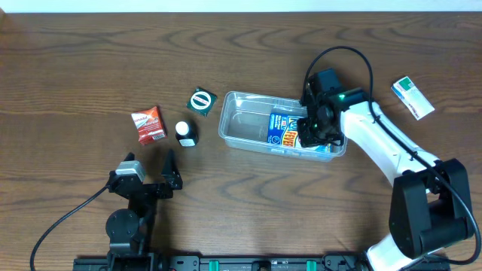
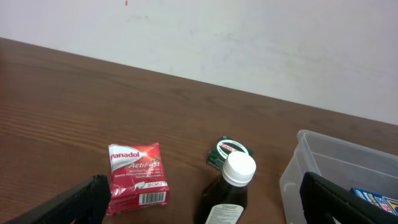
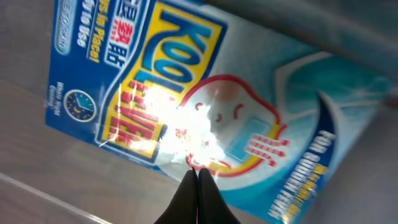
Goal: Pack container
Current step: 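Open right gripper and push the box flat against the container side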
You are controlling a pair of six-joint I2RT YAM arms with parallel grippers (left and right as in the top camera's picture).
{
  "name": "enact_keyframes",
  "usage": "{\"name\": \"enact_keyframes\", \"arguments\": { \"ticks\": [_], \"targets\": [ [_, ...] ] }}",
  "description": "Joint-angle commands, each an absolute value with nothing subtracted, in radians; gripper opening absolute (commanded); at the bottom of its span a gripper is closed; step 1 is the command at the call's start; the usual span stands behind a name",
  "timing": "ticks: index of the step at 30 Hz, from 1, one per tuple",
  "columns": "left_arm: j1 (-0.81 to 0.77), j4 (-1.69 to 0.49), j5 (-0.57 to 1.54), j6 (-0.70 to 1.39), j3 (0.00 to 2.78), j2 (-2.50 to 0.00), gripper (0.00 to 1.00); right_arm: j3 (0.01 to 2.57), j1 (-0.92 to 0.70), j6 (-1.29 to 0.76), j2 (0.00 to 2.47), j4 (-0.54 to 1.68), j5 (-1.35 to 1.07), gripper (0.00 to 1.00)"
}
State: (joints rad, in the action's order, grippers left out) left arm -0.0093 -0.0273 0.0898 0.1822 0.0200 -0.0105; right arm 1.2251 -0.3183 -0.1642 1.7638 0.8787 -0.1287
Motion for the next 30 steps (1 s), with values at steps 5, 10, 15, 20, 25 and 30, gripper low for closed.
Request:
{"name": "enact_keyframes", "arguments": {
  "ticks": [5, 10, 15, 20, 25, 30],
  "targets": [
    [-0.005, -0.063, 0.097, 0.168, 0.004, -0.006, 0.98, 1.502, -0.299, -0.096, 1.745, 0.988, -0.115, 0.01],
    [-0.005, -0.063, 0.097, 0.168, 0.004, -0.006, 0.98, 1.602, -0.295, -0.094, 1.745, 1.053, -0.116, 0.01],
    [-0.005, -0.063, 0.097, 0.168, 0.004, -0.006, 0.98, 1.571, -0.295, -0.143, 1.747, 1.096, -0.115, 0.01],
    [-0.005, -0.063, 0.097, 0.168, 0.004, -0.006, 0.98, 1.481, -0.295, -0.202, 1.748, 1.063, -0.11, 0.01],
    [-0.005, -0.063, 0.097, 0.168, 0.004, -0.006, 0.98, 1.386, -0.287, -0.217, 1.749, 0.99, -0.104, 0.01],
    [-0.005, -0.063, 0.097, 0.168, 0.004, -0.006, 0.98, 1.328, -0.259, -0.216, 1.75, 0.921, -0.05, 0.01]
  ]
}}
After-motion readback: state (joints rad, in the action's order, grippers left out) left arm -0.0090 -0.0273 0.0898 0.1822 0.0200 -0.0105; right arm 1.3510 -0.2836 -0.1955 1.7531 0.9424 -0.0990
